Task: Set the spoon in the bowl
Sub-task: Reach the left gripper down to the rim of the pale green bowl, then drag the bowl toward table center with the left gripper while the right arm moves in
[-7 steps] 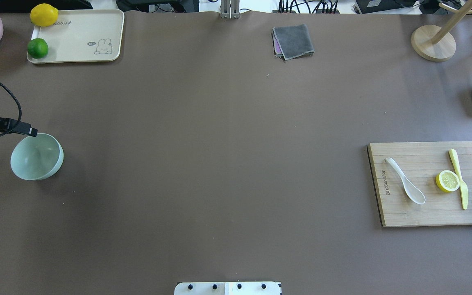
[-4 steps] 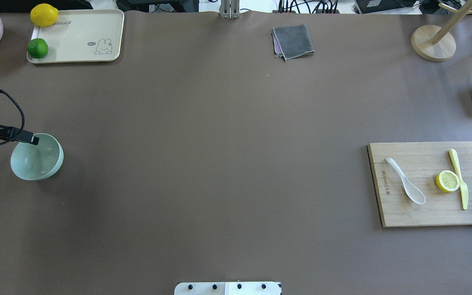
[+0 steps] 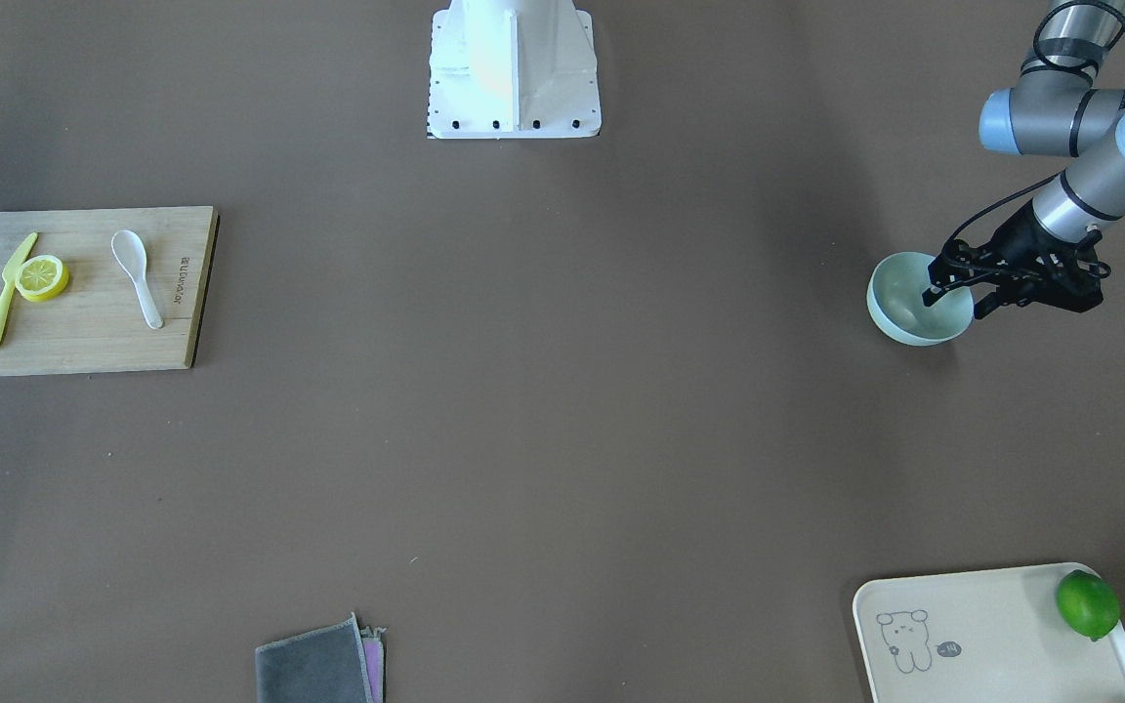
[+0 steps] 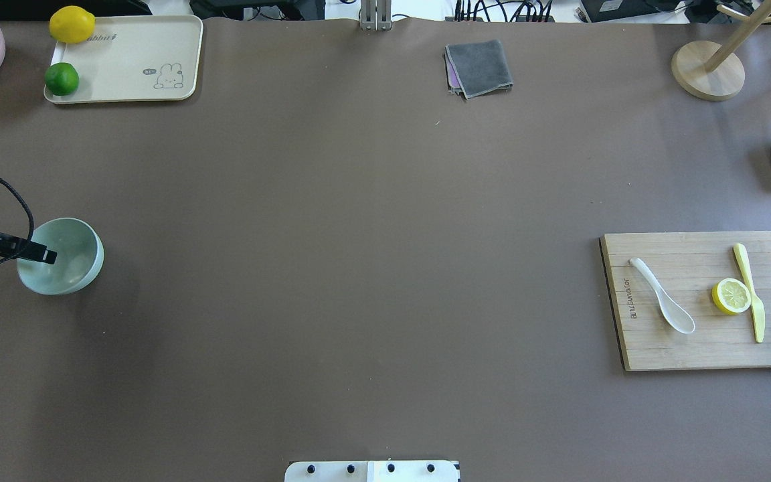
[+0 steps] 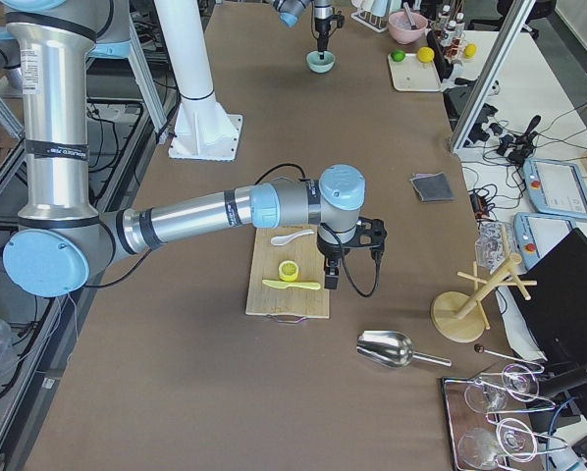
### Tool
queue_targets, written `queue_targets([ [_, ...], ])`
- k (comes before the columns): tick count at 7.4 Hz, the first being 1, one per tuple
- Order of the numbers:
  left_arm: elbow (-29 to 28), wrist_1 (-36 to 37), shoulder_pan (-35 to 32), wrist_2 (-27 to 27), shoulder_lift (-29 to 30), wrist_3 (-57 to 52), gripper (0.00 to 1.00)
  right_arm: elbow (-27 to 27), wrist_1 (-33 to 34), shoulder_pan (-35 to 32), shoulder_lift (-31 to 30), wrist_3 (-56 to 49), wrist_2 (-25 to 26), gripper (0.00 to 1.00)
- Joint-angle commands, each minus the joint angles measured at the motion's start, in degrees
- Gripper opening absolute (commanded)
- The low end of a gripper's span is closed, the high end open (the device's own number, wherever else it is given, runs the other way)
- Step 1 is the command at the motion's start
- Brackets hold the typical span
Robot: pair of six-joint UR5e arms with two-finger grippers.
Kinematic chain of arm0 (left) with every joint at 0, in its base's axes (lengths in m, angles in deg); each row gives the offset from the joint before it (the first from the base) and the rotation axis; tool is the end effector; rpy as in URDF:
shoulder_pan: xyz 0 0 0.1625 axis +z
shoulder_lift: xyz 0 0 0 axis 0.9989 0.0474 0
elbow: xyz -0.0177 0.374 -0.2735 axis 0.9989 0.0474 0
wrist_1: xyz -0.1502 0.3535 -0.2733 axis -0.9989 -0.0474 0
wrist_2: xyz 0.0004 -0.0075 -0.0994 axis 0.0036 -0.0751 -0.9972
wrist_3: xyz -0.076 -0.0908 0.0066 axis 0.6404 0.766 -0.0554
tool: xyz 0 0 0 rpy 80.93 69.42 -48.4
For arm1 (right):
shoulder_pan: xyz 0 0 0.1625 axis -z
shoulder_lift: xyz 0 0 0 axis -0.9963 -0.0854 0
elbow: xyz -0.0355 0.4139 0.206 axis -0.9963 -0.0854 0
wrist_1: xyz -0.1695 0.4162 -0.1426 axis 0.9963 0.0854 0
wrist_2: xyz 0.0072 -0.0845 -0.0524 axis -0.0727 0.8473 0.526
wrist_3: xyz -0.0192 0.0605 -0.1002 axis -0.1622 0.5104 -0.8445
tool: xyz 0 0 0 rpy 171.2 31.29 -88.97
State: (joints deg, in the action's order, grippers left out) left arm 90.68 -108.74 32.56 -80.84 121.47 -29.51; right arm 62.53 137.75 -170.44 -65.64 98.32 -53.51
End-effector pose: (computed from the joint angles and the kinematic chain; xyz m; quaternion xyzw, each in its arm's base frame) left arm 0.2682 -0.4825 0.6560 0.0992 0.4695 0.0705 0.8745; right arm 0.0038 -0.5314 0.5745 0.0025 -0.4002 0.0303 0.9159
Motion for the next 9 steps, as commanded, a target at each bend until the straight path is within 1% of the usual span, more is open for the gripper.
queue_targets([
  [1, -0.2, -0.8, 0.1, -1.4, -0.5, 0.2, 0.00, 0.0, 0.0, 0.0, 0.1, 0.2, -0.5, 1.00],
  [2, -0.1, -0.4, 0.0, -3.1, 0.1, 1.0, 0.00, 0.1, -0.1, 0.1, 0.1, 0.2, -2.5, 1.00],
  [3, 0.2, 0.4, -0.3, -4.7, 0.8, 1.1, 0.00, 0.1, -0.1, 0.1, 0.2, 0.1, -3.4, 1.00],
  [4, 1.0, 3.2, -2.6, -5.4, 2.8, 1.1, 0.00, -0.1, -0.1, 0.2, 0.5, 0.0, -3.4, 1.00],
  [5, 2.2, 9.3, -4.1, -5.5, 8.2, 1.1, 0.00, 0.3, -0.1, 0.8, 0.5, 0.0, -3.4, 1.00],
  [6, 5.2, 16.6, -4.0, -5.0, 13.3, 3.0, 0.00, 0.6, -0.1, 1.5, 0.6, 0.1, -3.4, 1.00],
  [7, 6.9, 21.7, -3.8, -4.4, 19.2, 7.8, 0.00, 1.3, -0.1, 1.7, 1.0, 0.1, -3.6, 1.00],
  [8, 7.0, 25.0, -2.9, -4.3, 25.8, 15.0, 0.00, 2.7, -0.2, 2.1, 0.8, 0.2, -3.9, 1.00],
  [9, 7.0, 26.7, 1.9, -1.4, 31.4, 23.1, 0.00, 3.2, -0.1, 3.2, 0.8, 0.1, -3.6, 1.00],
])
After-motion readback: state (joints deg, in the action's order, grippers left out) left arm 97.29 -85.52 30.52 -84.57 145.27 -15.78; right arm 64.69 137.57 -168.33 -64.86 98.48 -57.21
